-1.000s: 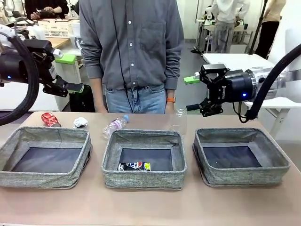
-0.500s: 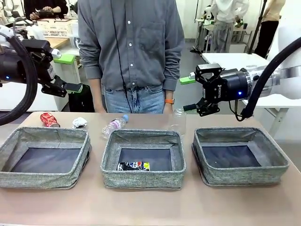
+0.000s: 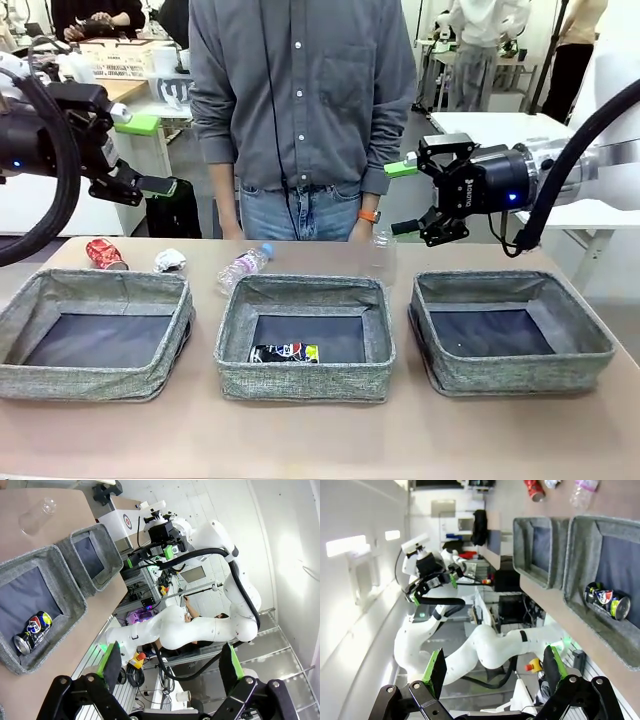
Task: Sort the waste into the appropriate baskets.
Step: Pick up the waste item pointed out by the person.
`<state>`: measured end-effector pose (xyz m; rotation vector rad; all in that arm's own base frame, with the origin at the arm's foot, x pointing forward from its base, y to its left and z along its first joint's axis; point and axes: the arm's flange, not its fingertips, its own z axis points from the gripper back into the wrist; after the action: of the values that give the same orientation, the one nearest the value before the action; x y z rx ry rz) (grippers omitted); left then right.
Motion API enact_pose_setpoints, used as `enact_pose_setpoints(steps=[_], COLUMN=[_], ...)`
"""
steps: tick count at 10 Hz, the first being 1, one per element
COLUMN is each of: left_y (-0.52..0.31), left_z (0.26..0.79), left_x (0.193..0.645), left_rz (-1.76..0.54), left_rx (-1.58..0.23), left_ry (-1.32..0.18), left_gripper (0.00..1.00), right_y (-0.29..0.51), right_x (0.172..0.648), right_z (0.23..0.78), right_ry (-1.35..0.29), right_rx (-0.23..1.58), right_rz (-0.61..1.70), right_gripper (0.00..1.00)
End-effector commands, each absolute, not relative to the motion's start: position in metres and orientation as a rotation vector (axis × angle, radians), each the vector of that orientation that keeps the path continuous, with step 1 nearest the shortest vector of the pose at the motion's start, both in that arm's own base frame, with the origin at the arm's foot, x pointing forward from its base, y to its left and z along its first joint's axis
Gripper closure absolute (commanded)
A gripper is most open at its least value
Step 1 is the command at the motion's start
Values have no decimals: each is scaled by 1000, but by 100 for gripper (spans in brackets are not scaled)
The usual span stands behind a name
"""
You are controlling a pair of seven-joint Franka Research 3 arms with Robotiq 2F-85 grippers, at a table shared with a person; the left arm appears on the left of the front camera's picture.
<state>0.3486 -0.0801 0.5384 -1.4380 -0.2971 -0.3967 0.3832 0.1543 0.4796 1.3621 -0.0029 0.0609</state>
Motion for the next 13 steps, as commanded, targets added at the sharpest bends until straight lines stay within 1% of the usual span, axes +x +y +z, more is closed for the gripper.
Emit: enact_pose_setpoints(steps=[1, 13], left_y=[-82, -82], left_z=[539, 539], left_x=[348, 348], left_rz=[-417, -417], left_rx=[-1448, -1448], left_ry=[-311, -311], left_gripper=[0, 0], right_y=[154, 154], right_x=[386, 386], right_z=[484, 484], right_ry=[21, 21], right_rx=[1350, 1350], right_rz=[56, 56], right_gripper=[0, 0])
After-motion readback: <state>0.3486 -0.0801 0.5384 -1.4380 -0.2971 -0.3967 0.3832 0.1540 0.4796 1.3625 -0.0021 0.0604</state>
